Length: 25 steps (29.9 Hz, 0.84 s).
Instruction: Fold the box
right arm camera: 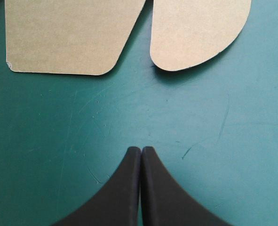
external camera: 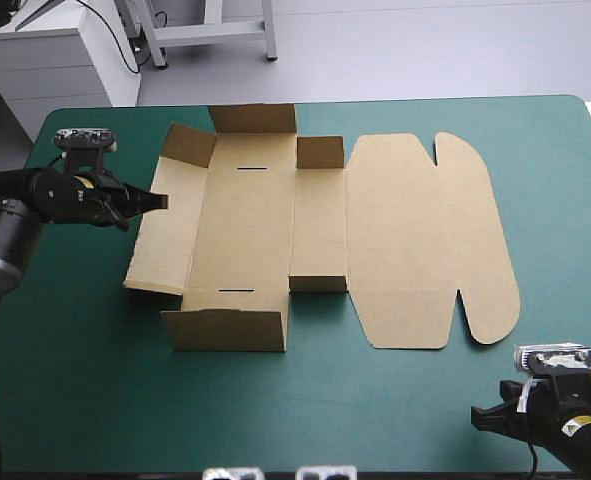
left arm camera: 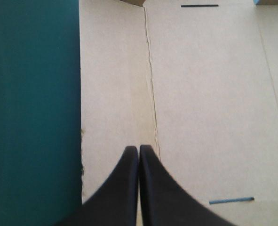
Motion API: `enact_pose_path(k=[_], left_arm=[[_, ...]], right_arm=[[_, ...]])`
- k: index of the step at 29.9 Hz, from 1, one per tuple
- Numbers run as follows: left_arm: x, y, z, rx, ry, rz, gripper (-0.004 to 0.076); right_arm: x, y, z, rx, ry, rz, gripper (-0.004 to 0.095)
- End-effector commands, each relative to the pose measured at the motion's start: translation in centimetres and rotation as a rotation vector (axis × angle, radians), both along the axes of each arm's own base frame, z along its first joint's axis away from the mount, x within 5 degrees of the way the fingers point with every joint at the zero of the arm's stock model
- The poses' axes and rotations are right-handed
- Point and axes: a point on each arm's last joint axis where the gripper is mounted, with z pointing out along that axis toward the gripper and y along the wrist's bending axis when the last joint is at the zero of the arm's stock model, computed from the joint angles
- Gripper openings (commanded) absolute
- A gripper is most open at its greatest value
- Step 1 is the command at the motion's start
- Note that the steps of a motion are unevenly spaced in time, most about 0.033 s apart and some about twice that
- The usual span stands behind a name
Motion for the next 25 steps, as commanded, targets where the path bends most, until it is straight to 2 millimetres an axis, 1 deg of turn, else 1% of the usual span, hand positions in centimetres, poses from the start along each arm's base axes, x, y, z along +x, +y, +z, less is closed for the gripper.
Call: enact_pose_path(k=[1, 3, 7, 9, 12, 14, 18, 20, 23, 25], left_arm=[[1.7, 1.6, 2.1, -0.066, -0.089, 0.049, -0.0008], [2.7, 3.0, 2.1, -0.117, -0.069, 0.059, -0.0008], [3.8, 6.0, 1.7, -0.236, -0.037, 0.064, -0.0008], [4.2, 7.7, 1.1, -0.332, -0.022, 0.085, -0.0008], [4.8, 9.7, -0.4, -0.45, 0.023, 0.075, -0.0008], [5.0, 10.8, -1.7, -0.485, 0.074, 0.059, -0.0008], [5.8, 11.5, -4.4, -0.498, 0.191, 0.049, -0.0008], [6.3, 11.6, -5.4, -0.506, 0.215, 0.052, -0.0008], [6.6, 11.7, -6.0, -0.497, 0.224, 0.038, 0.0], [6.7, 11.8, -6.5, -0.499, 0.236, 0.029, 0.0039]], right_arm=[[0.3, 0.1, 1.0, 0.009, -0.058, 0.002, -0.002], [0.3, 0.1, 1.0, 0.009, -0.058, 0.002, -0.002], [0.3, 0.1, 0.9, 0.007, -0.057, 0.002, -0.002], [0.3, 0.0, 0.9, 0.006, -0.057, 0.001, -0.002], [0.3, 0.0, 0.9, 0.006, -0.057, 0.001, -0.002], [0.3, 0.0, 0.9, 0.006, -0.057, 0.001, -0.002], [0.3, 0.0, 0.9, 0.006, -0.057, 0.001, -0.002], [0.3, 0.0, 0.9, 0.006, -0.057, 0.001, -0.002], [0.3, 0.0, 0.9, 0.006, -0.057, 0.001, -0.002], [0.3, 0.0, 0.9, 0.006, -0.057, 0.001, -0.002]])
